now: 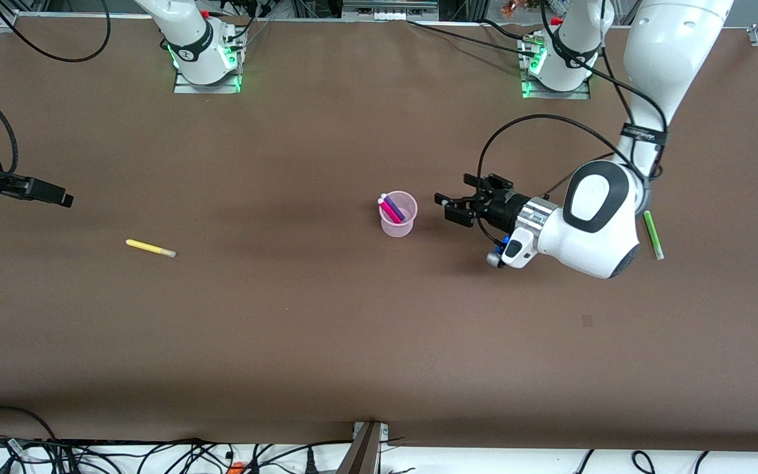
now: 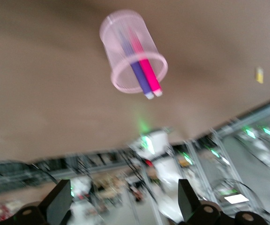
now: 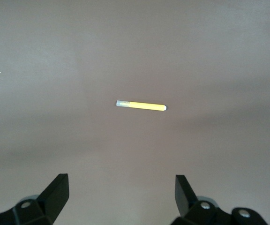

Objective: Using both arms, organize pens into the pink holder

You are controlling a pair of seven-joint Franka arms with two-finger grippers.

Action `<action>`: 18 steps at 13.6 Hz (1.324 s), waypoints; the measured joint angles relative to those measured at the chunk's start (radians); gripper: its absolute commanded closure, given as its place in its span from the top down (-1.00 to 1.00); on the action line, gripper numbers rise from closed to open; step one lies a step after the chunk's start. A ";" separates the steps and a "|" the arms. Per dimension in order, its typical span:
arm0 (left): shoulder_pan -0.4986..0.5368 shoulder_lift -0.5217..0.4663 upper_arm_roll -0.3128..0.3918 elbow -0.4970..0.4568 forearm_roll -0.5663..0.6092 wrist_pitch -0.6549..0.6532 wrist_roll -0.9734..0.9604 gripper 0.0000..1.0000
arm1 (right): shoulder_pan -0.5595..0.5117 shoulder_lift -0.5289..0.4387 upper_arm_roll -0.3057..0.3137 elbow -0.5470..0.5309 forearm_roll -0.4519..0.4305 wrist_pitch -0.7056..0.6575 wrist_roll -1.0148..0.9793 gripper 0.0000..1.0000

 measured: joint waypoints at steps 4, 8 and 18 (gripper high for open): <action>0.007 -0.007 0.002 0.158 0.331 -0.030 0.004 1.00 | -0.032 -0.002 0.034 0.000 -0.017 0.000 0.000 0.99; 0.020 -0.054 0.002 0.204 0.531 -0.044 0.119 1.00 | -0.032 -0.008 0.038 0.001 -0.023 0.001 0.000 0.99; 0.092 -0.445 0.022 -0.014 0.790 0.054 0.418 1.00 | -0.034 -0.039 0.045 -0.012 -0.068 0.045 0.000 0.99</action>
